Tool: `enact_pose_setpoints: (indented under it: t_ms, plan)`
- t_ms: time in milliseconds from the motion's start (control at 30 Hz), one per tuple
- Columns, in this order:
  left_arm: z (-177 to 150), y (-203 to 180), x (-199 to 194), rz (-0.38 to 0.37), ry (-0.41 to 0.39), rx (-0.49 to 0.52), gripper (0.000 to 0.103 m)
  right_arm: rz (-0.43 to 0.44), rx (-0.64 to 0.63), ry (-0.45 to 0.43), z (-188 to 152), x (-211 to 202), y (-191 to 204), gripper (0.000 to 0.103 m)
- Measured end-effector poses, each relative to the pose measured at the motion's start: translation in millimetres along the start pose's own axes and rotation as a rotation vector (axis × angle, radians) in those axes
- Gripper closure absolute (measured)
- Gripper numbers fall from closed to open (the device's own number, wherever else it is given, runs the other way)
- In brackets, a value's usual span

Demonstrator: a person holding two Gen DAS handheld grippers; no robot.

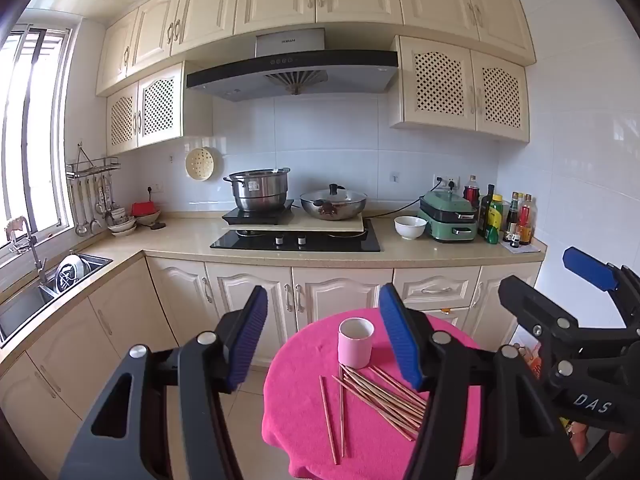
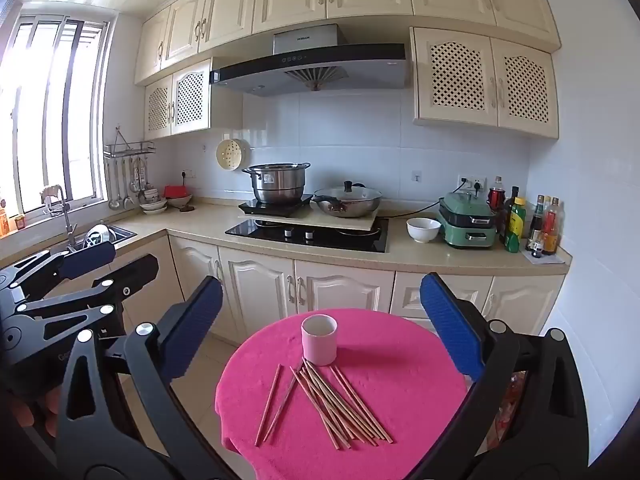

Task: Organize utensils

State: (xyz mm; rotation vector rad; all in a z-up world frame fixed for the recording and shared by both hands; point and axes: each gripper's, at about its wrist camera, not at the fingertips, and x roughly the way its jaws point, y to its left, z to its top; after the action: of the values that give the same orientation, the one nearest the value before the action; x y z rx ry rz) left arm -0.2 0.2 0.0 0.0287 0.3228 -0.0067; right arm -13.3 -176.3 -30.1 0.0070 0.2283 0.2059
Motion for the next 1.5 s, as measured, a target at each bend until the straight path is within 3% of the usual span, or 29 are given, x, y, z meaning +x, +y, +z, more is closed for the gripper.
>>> enact_pose_setpoints:
  t_ms: [1500]
  plan:
    - [-2, 1, 11, -0.012, 0.027, 0.011, 0.045, -0.028, 0.013, 0.033, 2, 10, -9, 0.006]
